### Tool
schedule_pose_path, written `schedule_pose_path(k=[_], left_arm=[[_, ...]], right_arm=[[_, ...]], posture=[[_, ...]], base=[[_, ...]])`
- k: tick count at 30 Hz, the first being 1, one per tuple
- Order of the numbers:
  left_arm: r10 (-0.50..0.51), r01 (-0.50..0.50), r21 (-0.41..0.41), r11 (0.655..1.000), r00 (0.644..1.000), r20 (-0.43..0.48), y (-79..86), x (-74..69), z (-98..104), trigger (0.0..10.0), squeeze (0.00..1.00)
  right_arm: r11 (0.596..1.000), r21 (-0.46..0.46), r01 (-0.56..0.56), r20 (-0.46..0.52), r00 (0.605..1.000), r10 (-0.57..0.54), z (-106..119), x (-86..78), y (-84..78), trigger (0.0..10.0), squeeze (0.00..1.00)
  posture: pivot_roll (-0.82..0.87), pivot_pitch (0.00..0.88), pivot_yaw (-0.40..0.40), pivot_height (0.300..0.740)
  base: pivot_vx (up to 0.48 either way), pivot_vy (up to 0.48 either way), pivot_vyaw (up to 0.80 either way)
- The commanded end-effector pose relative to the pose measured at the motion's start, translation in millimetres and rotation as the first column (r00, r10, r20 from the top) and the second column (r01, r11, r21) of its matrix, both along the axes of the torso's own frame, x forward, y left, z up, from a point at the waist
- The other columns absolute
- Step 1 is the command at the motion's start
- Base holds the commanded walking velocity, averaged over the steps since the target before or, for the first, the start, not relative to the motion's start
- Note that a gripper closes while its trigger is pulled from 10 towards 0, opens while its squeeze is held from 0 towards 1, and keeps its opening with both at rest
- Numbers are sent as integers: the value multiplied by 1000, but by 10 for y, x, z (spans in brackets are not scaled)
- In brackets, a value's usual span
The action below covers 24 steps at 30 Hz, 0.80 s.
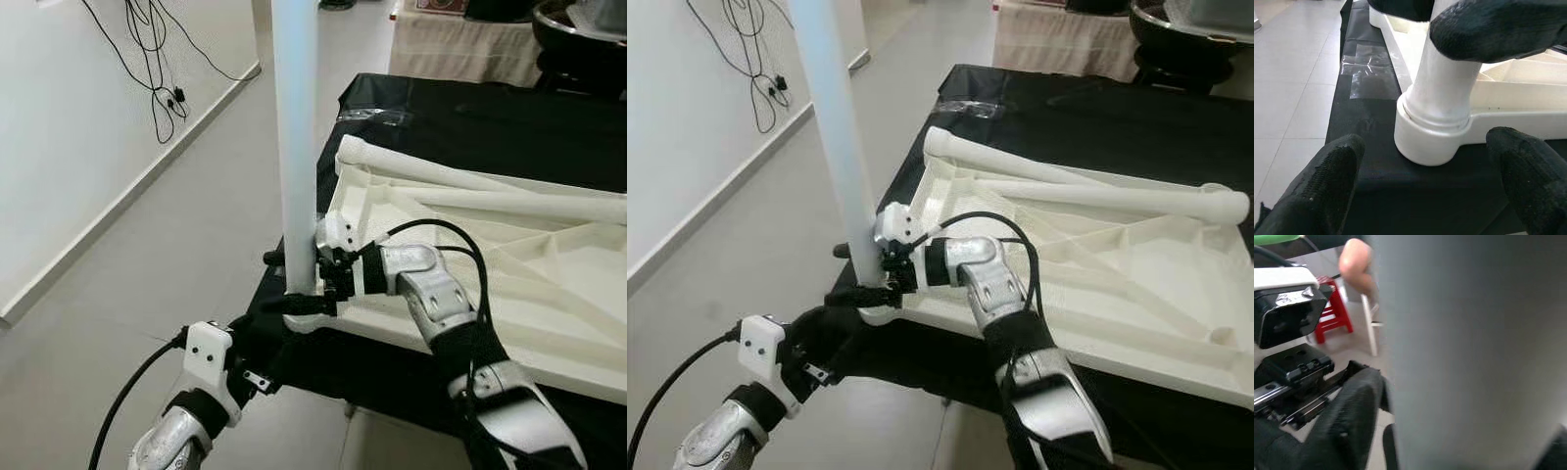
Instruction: Building children table
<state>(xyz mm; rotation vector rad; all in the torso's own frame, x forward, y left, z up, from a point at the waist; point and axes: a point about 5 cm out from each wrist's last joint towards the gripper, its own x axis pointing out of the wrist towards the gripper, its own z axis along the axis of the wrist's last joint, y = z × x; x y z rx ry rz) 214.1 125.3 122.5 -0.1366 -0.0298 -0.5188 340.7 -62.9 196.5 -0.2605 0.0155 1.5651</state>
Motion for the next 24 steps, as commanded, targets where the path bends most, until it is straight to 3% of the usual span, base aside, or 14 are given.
schedule_pose_path(k=[1,7,11,12,13,14,15,16,19,20,21,22,24], left_arm=[[7,-7,11,1000,1000,-10,5,-31,-29,10000,0],[10,-9,7,1000,1000,-9,1,-38,-21,10000,0],[10,-10,0,1000,1000,-9,-10,-59,-9,10000,0],[10,-10,0,1000,1000,-9,-10,-59,-9,10000,0],[10,-10,-1,1000,1000,-9,-11,-65,-7,10000,0],[10,-10,-1,1000,1000,-10,-7,-74,-5,10000,0],[10,-10,-1,1000,1000,-10,-7,-74,-5,10000,0],[10,-10,3,1000,1000,-11,4,-83,-4,10000,0],[10,-10,3,1000,1000,-11,4,-83,-4,10000,0],[10,-10,11,1000,1000,-11,23,-92,2,10000,0],[10,-10,11,1000,1000,-11,23,-92,2,10000,0],[17,-17,10,1000,1000,-17,66,-78,-5,10000,0],[16,-16,6,1000,1000,-20,73,-65,-9,10000,0]], right_arm=[[998,-25,-55,-36,998,54,-98,-29,51,0,0],[1000,-18,6,-37,999,-6,-142,16,-71,0,0],[968,-7,252,25,967,-252,-253,64,-388,0,0],[968,-7,252,25,967,-252,-253,64,-388,0,0],[942,-5,335,24,942,-335,-306,59,-469,0,0],[886,3,465,-15,885,-464,-415,12,-537,0,0],[886,3,465,-15,885,-464,-415,12,-537,0,0],[686,20,728,-35,686,-727,-546,-17,-632,0,0],[686,20,728,-35,686,-727,-546,-17,-632,0,0],[507,-31,861,-86,503,-860,-758,-307,-656,0,0],[507,-31,861,-86,503,-860,-758,-307,-656,0,0],[329,-64,942,-63,325,-944,-783,-593,-690,0,0],[336,-62,940,-61,332,-941,-761,-606,-667,0,0]], posture=[[93,158,2,740],[92,165,7,740],[85,176,-3,740],[85,176,-3,740],[87,180,-8,740],[94,188,-20,740],[94,188,-20,740],[100,192,-24,740],[100,192,-24,740],[111,198,-23,740],[111,198,-23,740],[82,186,1,740],[86,185,-3,740]], base=[[0,0,0],[0,0,0],[0,0,0],[0,0,0],[0,0,0],[0,0,0],[0,0,0],[0,0,0],[0,0,0],[0,0,0],[0,0,0],[0,0,0],[0,0,0]])
